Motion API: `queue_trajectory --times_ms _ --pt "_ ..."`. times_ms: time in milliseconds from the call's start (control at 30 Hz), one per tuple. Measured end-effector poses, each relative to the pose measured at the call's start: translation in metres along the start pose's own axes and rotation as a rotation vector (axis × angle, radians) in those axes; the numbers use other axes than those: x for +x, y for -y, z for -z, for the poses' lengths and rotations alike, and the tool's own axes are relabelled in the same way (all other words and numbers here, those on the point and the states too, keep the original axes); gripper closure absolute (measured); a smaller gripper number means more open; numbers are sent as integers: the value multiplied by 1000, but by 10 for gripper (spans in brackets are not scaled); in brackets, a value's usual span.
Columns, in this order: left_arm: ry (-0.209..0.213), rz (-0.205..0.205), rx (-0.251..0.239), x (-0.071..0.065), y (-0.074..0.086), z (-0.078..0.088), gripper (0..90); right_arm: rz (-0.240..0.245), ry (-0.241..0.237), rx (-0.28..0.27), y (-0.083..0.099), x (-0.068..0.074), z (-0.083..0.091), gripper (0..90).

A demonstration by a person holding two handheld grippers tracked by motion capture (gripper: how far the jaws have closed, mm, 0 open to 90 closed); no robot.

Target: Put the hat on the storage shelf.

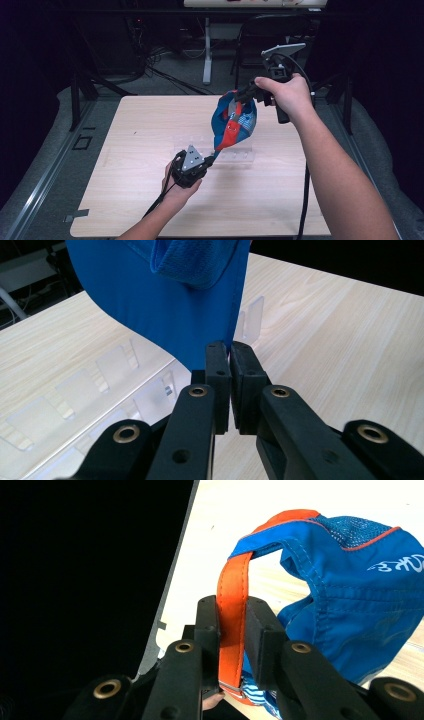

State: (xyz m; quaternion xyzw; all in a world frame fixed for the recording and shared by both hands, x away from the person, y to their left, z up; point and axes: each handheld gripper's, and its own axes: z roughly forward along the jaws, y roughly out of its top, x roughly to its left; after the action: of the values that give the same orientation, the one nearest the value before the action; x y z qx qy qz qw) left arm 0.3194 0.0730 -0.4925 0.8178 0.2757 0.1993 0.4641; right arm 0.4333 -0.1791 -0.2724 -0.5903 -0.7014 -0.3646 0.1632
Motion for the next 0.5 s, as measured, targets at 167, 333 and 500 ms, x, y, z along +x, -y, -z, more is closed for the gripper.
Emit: queue_trajectory --times_ms 167,333,500 --pt "-4 1 5 4 1 1 878 2 1 6 0 1 -2 774" --pt "-8 9 7 7 3 1 879 2 -3 10 0 1 -5 774" --pt "-12 9 10 9 3 1 879 1 -7 15 0 1 -9 774"
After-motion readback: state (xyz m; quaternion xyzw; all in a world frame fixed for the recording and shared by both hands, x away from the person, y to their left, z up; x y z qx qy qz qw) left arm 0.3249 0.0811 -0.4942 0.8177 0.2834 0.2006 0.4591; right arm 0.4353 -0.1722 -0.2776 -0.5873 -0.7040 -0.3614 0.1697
